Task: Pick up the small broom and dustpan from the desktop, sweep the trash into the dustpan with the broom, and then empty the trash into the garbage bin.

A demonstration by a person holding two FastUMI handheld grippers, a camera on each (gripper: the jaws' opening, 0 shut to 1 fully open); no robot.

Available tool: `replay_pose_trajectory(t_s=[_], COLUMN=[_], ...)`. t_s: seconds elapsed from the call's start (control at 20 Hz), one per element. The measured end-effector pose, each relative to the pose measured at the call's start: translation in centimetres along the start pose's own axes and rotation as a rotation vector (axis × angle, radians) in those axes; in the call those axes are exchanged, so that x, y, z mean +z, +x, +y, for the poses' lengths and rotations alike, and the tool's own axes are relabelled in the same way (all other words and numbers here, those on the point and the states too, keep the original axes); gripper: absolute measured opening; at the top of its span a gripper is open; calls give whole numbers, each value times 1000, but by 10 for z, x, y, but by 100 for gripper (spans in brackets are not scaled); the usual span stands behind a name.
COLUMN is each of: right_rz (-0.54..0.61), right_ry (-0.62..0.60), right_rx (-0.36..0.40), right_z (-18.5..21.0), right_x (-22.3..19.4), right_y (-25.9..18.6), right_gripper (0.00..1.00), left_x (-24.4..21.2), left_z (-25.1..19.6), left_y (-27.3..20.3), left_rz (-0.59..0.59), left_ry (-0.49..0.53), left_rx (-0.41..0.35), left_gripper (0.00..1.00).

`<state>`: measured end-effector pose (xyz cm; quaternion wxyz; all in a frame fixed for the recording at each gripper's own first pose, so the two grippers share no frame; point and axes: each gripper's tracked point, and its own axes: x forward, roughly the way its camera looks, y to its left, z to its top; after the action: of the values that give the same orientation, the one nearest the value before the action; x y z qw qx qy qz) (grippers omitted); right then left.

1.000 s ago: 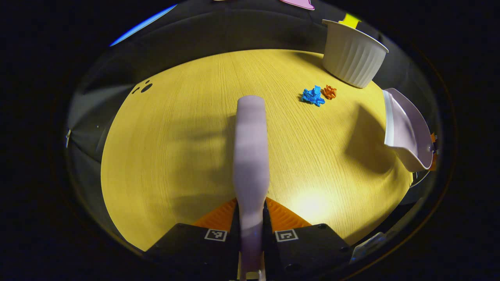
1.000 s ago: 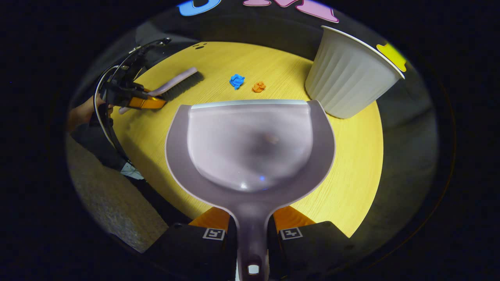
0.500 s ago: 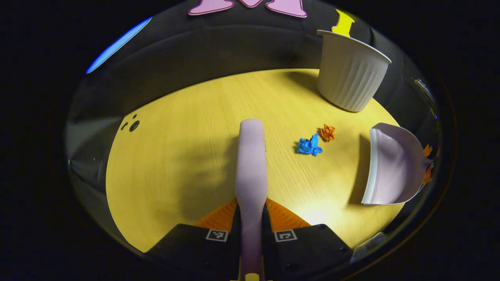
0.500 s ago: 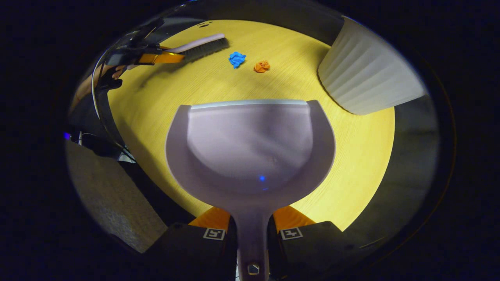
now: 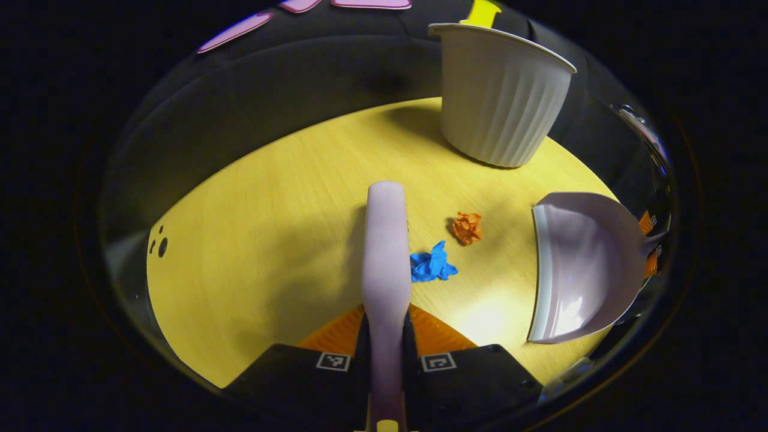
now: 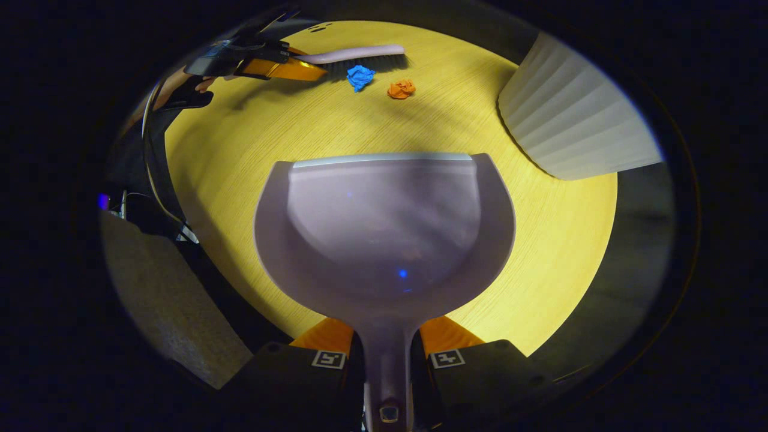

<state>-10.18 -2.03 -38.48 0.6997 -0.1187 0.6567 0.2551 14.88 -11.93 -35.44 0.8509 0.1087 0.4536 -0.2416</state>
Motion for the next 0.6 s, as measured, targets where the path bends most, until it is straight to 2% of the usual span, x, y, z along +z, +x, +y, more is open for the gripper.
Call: replay_pose_trajectory(t_s=[0.25,0.3,0.35,0.6], right_rz=[-17,-20,-21,-19], right_ry=[-11,-14,-22,-31], right_rx=[10,12,12,17], right_z=[-5,-5,-6,-7], right_x=[5,6,5,-2], right_y=[5,6,8,18], right_gripper=[36,31,36,36], left_x=[7,7,8,9], left_z=[-44,-55,-64,-120], left_y=[0,0,-1,-14], left_rz=[7,9,9,24], left_ry=[44,47,51,63], left_rx=[-146,-175,-203,-376], left_gripper=[28,28,28,28])
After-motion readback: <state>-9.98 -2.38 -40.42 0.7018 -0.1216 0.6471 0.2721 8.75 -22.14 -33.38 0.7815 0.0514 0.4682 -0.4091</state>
